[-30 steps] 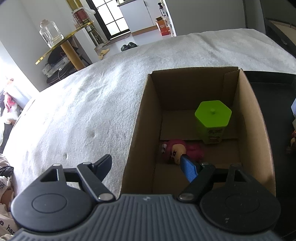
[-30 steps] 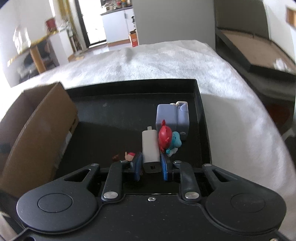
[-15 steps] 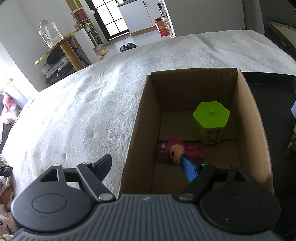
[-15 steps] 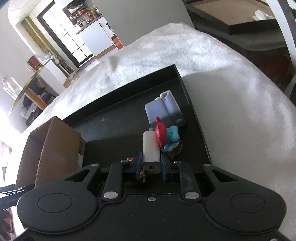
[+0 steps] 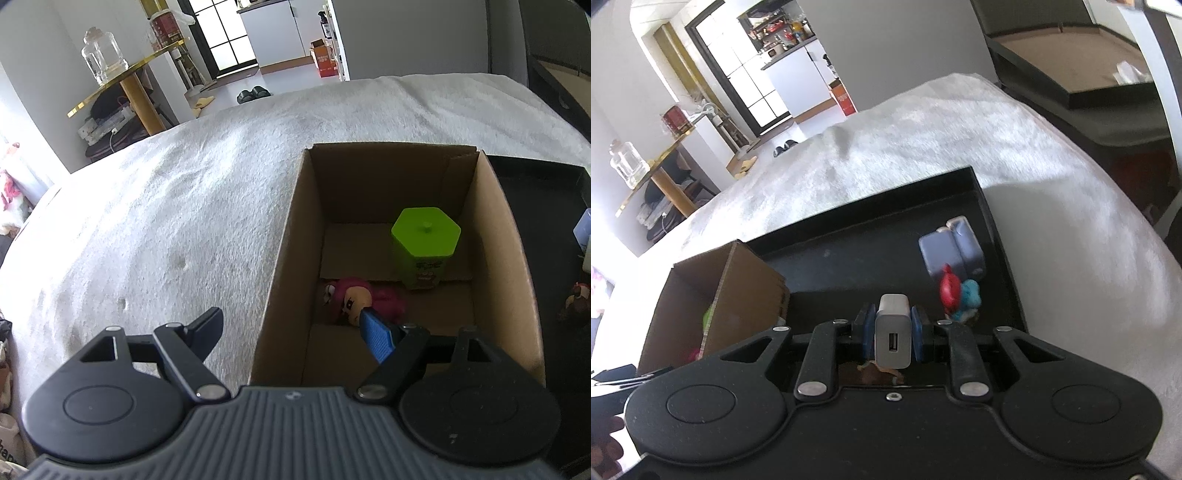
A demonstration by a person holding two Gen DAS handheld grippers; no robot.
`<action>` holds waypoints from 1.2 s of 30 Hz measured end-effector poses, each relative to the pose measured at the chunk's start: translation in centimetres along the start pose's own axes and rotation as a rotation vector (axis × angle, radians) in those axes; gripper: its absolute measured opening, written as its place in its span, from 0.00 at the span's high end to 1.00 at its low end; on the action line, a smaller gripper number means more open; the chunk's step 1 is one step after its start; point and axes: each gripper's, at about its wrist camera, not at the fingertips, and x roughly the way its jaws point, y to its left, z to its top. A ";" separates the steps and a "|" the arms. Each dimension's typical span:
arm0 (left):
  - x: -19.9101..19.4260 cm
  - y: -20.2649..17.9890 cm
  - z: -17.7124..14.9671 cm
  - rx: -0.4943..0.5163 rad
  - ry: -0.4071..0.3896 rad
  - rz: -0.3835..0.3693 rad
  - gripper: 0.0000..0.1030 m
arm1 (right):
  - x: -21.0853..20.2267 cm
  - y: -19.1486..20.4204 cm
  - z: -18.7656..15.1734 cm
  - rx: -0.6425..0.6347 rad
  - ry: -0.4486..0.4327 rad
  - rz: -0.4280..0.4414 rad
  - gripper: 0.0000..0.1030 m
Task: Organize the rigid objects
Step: 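Carry the charger plug into the box and open the right tool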
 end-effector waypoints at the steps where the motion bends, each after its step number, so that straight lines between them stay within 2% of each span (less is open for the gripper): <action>1: 0.0 0.1 0.0 -0.002 -0.001 -0.004 0.23 | -0.1 0.2 0.1 -0.005 -0.004 0.001 0.80; 12: 0.0 1.2 -0.7 -0.026 -0.039 -0.046 0.23 | -0.1 4.9 0.7 -0.069 -0.028 0.040 0.80; 15: 0.0 1.7 -0.9 -0.047 -0.055 -0.080 0.32 | -0.1 6.4 0.8 -0.080 -0.041 0.063 0.80; 20: 0.1 2.3 -1.3 -0.061 -0.054 -0.132 0.65 | -0.3 9.4 1.0 -0.116 -0.086 0.104 0.80; 22: 0.2 2.6 -1.5 -0.073 -0.054 -0.145 0.72 | -0.3 10.5 1.1 -0.127 -0.104 0.117 0.80; 26: 0.3 3.2 -1.6 -0.095 -0.064 -0.156 0.81 | -0.1 12.3 1.1 -0.149 -0.127 0.135 0.80; 36: 0.6 4.3 -2.0 -0.121 -0.066 -0.198 0.87 | 2.0 15.8 0.2 -0.209 -0.092 0.160 0.80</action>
